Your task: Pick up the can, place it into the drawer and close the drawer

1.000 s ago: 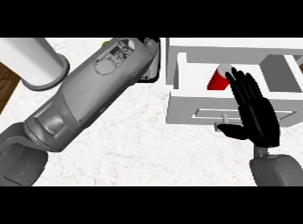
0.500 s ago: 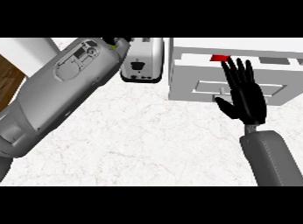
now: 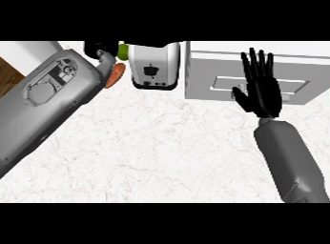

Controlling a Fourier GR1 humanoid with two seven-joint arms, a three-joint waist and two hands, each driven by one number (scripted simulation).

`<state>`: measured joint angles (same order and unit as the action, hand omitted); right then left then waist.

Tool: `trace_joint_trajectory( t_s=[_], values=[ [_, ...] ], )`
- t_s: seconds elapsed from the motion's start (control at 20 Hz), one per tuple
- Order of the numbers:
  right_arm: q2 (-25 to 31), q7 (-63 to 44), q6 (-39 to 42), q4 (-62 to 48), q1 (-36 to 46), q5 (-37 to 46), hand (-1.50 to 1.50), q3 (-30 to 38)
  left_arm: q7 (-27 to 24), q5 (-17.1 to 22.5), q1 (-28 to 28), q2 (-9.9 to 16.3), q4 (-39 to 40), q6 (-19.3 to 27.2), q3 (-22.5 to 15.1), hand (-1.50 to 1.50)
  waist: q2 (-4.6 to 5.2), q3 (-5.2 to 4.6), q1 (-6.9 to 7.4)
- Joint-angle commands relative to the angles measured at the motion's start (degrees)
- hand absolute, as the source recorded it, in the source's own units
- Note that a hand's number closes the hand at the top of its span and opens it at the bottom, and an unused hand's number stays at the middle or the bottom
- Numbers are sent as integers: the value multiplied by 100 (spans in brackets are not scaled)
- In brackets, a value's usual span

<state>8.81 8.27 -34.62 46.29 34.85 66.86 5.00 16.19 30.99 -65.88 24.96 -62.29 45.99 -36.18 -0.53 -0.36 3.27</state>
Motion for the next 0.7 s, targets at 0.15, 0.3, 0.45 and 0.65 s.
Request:
trace_joint_trajectory(
  t_s=[0.15, 0.3, 0.45, 0.65],
  values=[
    [152, 76, -463, -1561, 1189, -43, -150, 432, 100, -195, 579, 241, -585, 6, 10, -150, 125, 47, 57],
    [-21, -208, -701, -1937, 1546, 123, -150, 441, 297, -240, 547, 202, -630, 77, 38, -150, 143, 49, 61],
    [-19, -459, -859, -2088, 1899, 293, -150, 438, -87, -235, 1041, 303, -878, -144, 57, -150, 177, 40, 165],
    [118, -444, -920, -2375, 2171, 226, -150, 540, 33, -372, 1088, 400, -1030, -63, 25, -150, 196, 48, 215]
  ],
)
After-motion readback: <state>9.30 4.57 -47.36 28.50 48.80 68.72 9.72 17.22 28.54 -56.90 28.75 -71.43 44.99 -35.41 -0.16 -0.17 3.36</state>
